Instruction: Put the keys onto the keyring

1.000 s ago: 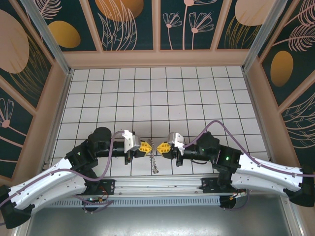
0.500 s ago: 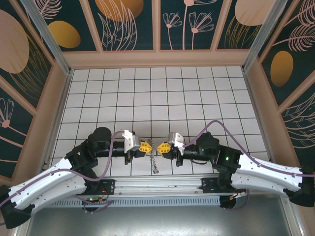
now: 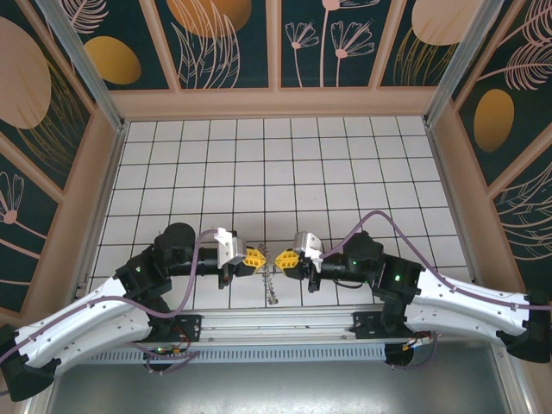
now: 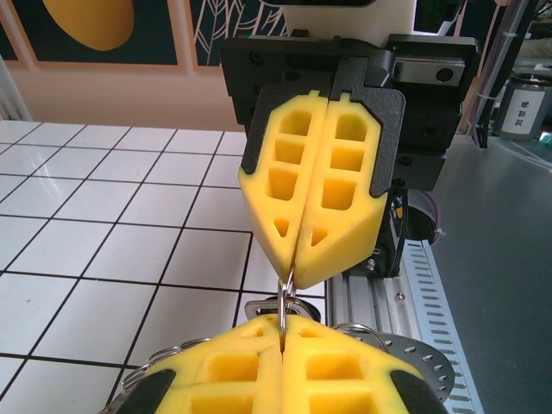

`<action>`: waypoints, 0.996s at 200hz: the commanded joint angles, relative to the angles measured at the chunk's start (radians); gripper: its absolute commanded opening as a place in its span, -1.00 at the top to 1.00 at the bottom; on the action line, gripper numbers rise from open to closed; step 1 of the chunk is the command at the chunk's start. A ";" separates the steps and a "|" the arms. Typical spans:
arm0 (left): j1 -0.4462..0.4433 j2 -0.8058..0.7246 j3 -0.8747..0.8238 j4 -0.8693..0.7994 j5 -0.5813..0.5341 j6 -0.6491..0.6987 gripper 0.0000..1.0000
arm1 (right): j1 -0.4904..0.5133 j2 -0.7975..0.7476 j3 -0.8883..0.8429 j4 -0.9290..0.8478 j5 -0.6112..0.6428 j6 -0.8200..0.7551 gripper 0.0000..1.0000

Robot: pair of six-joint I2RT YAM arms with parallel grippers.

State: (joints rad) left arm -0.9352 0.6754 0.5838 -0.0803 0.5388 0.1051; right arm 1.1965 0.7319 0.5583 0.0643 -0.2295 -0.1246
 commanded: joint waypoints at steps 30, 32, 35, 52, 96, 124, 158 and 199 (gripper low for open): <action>-0.005 0.001 0.037 0.030 0.017 0.015 1.00 | -0.012 0.001 0.005 0.054 -0.006 -0.003 1.00; -0.004 0.001 0.037 0.030 0.018 0.015 1.00 | -0.013 0.001 0.005 0.054 -0.007 -0.004 1.00; -0.004 0.001 0.037 0.029 0.018 0.015 1.00 | -0.013 0.002 0.006 0.056 -0.007 -0.004 1.00; -0.004 0.002 0.037 0.030 0.015 0.013 1.00 | -0.013 0.001 0.009 0.055 -0.008 -0.006 1.00; -0.004 0.011 0.039 0.024 0.016 0.016 1.00 | -0.018 0.003 0.012 0.058 -0.008 -0.007 1.00; -0.004 0.010 0.038 0.024 0.014 0.016 1.00 | -0.020 0.004 0.014 0.062 -0.013 -0.009 1.00; -0.004 0.011 0.039 0.026 0.013 0.016 1.00 | -0.022 0.003 0.010 0.061 -0.013 -0.005 1.00; -0.004 0.011 0.039 0.025 0.009 0.016 1.00 | -0.024 -0.003 0.002 0.023 0.019 0.000 1.00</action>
State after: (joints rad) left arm -0.9352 0.6895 0.5877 -0.0803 0.5381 0.1051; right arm 1.1835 0.7361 0.5583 0.0788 -0.2371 -0.1246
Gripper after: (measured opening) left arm 0.047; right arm 0.059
